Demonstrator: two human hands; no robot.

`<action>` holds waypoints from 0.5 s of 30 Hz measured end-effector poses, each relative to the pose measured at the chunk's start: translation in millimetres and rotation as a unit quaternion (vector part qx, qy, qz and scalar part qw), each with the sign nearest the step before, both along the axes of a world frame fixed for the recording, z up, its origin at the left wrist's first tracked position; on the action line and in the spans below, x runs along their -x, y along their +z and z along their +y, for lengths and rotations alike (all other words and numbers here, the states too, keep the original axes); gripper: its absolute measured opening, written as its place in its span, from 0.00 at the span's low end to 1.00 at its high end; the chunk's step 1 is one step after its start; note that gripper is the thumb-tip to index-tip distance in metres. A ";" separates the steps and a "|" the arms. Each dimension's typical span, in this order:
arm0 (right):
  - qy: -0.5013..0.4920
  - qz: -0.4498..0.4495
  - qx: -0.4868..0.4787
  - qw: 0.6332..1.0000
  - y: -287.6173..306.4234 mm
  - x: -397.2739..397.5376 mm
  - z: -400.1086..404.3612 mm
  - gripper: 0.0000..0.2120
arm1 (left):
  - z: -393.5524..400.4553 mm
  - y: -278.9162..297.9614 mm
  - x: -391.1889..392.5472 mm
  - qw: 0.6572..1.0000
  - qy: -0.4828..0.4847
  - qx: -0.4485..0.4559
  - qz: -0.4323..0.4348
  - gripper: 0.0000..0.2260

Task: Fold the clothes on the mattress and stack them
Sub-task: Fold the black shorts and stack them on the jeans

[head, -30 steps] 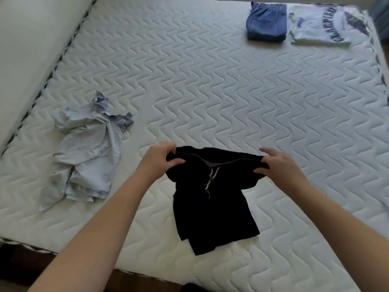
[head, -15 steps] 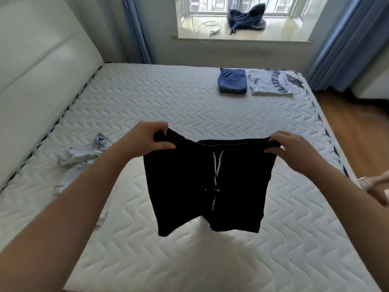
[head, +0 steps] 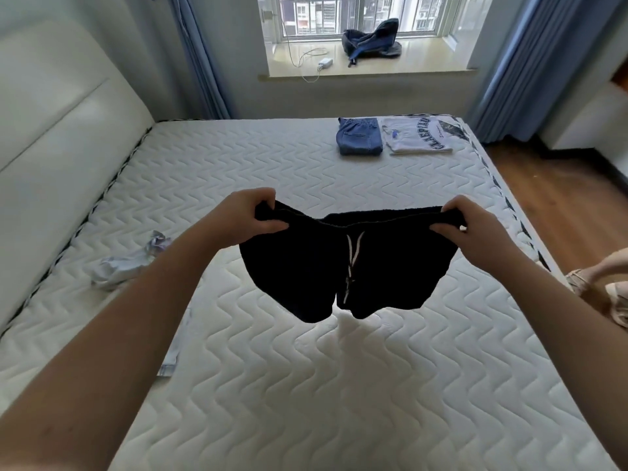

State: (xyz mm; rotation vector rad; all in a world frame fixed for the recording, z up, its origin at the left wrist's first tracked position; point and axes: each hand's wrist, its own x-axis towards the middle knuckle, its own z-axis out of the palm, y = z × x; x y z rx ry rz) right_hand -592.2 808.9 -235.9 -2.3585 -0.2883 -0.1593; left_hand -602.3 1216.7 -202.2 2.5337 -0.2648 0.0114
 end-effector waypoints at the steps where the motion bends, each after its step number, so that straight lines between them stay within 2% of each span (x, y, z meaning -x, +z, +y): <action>1: -0.008 0.008 0.000 1.000 -0.9 -1.4 -1.0 0.09 | -2.2 -2.3 0.9 1.000 0.010 0.017 0.015 0.16; 5: -0.029 0.062 -0.003 0.998 -1.7 -10.2 -5.9 0.08 | -10.1 -8.4 4.2 0.984 0.010 0.145 0.099 0.13; 8: -0.026 0.102 -0.010 0.994 0.8 -16.1 -10.3 0.09 | -10.6 -7.7 4.8 0.974 -0.012 0.190 0.120 0.11; 12: -0.009 0.093 0.005 0.996 10.0 -18.9 -17.1 0.13 | -4.1 -3.4 0.1 0.979 -0.033 0.157 0.126 0.10; 15: -0.024 0.064 0.010 0.998 11.2 -17.4 -16.0 0.16 | -4.8 -2.6 -1.9 0.989 0.010 0.113 0.099 0.09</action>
